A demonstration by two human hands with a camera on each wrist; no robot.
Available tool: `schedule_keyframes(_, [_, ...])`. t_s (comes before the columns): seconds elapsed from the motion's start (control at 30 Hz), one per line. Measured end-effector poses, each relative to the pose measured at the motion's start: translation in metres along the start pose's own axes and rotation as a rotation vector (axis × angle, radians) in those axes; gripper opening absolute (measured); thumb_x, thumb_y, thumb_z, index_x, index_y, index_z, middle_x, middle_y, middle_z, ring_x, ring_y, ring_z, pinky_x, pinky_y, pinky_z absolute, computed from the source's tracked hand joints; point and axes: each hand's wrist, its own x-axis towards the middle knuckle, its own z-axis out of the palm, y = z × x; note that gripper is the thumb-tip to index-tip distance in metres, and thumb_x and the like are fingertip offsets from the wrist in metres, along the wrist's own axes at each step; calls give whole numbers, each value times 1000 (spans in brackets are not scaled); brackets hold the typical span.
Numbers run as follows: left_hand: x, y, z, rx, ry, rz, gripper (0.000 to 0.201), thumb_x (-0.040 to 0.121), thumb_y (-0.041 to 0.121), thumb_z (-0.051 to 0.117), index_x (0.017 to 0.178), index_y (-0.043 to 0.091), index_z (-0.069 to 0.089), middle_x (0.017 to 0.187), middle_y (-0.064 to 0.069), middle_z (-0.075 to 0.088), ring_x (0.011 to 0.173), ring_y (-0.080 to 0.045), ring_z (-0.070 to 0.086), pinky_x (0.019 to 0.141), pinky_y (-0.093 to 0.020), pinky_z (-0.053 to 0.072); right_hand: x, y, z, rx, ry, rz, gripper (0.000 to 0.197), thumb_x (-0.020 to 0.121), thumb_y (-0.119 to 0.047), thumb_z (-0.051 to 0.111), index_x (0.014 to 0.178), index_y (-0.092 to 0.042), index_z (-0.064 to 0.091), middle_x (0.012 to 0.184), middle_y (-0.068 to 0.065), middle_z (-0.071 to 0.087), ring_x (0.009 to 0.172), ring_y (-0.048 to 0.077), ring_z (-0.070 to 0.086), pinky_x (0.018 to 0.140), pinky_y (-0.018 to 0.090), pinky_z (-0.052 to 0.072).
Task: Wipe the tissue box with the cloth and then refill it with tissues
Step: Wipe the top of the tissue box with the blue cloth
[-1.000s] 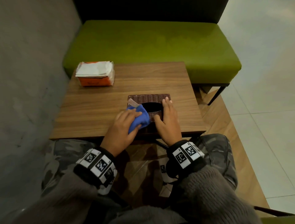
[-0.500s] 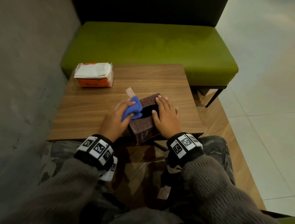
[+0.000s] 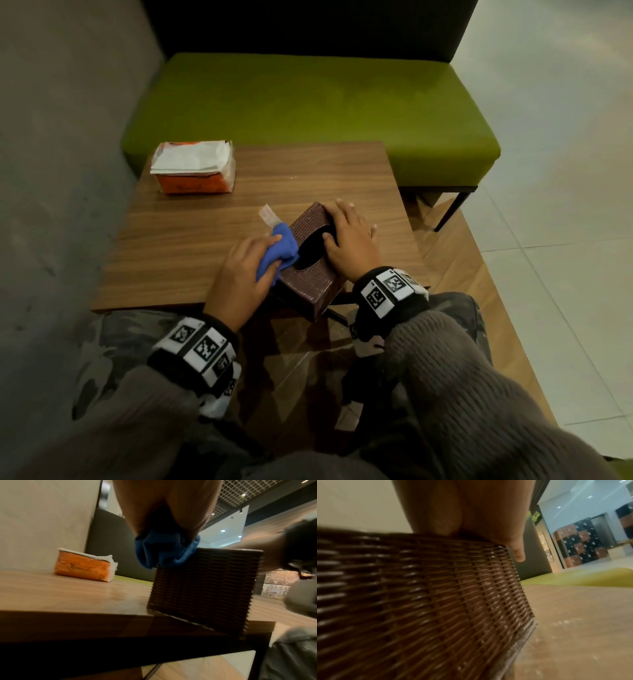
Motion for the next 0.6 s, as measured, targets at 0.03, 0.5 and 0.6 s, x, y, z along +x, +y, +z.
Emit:
schedule_keyframes(0.03, [-4,4,3,34,32,-41,35,89,17,59,124,15,55,117,-5,56,107,-20,54,89,-29,44,-3,-1,1,-8,61,39,56,97,-30,48,149,-24,28,161,3,17,148,24,14,117,60,12])
schedule_keyframes(0.5, [-28,10,4,16,-198,312,47,83,15,49,130,8,52,137,-11,47,132,-23,37,114,-33,24,-36,4,32,601,73,207,52,99,-19,51,148,-10,35,139,12,53,128,26,50,107,32,38])
schedule_keyframes(0.6, [-2,-7,-7,-5,-292,327,46,85,19,49,129,8,53,137,-9,48,132,-20,37,114,-29,24,-28,8,26,630,20,173,51,99,-15,51,148,-11,36,141,12,52,128,25,50,110,36,38])
